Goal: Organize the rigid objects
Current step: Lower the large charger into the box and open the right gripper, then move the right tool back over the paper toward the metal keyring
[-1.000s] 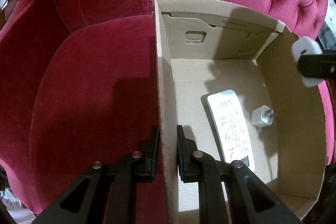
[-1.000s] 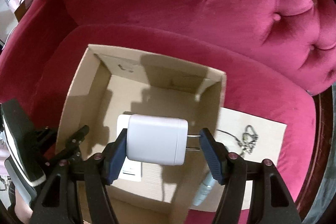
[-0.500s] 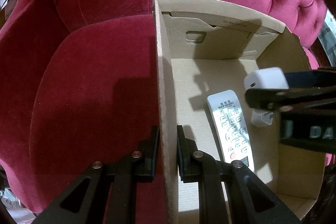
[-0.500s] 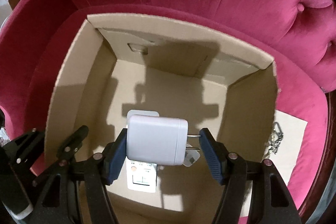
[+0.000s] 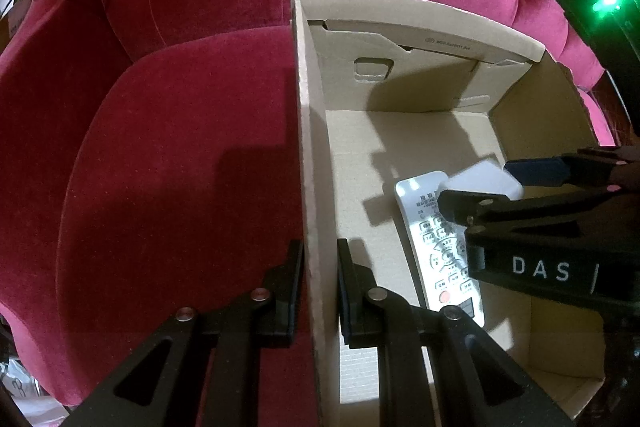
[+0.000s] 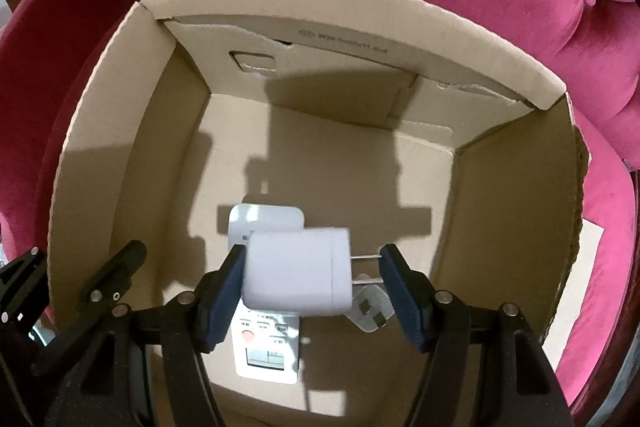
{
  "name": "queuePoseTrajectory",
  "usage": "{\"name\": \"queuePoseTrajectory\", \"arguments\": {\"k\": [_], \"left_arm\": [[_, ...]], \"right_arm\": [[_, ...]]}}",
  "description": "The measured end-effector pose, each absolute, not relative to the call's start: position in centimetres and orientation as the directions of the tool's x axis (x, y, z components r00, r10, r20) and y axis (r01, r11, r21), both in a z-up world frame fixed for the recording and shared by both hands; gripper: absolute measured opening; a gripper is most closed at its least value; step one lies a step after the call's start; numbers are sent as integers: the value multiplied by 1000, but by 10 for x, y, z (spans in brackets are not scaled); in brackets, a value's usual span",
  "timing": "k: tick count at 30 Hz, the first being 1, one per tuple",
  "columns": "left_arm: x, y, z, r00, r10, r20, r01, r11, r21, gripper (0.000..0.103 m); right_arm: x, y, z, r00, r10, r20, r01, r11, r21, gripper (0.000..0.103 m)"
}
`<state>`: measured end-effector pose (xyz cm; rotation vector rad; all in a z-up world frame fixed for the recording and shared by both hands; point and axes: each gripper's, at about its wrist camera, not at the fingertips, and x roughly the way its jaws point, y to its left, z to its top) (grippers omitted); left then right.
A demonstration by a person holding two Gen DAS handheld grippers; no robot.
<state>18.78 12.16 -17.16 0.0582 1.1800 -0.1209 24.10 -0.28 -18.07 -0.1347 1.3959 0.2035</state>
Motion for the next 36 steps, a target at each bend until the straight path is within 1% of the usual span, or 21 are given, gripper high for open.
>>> {"name": "queuePoseTrajectory", "arguments": {"k": [12, 23, 32, 34, 36], "left_arm": [[188, 123, -171, 376, -64, -924, 126, 992, -17, 17], [188, 123, -173, 376, -65, -924, 128, 992, -18, 17], [187, 123, -173, 376, -64, -924, 127, 992, -17, 17], [187, 123, -173, 376, -64, -924, 128, 992, -16, 17], [187, 123, -173, 376, -64, -924, 128, 992, -16, 17]], "right_arm": [[238, -3, -164, 197, 56, -979, -236, 972, 8, 70], [225, -8, -128, 257, 75, -963, -280, 960, 1, 71], [220, -29, -110, 303, 59, -951, -265, 964, -25, 84], [219, -37, -105, 315, 53, -948, -255, 966, -30, 91], [218, -46, -98, 331, 50, -942, -243, 969, -34, 94]]}}
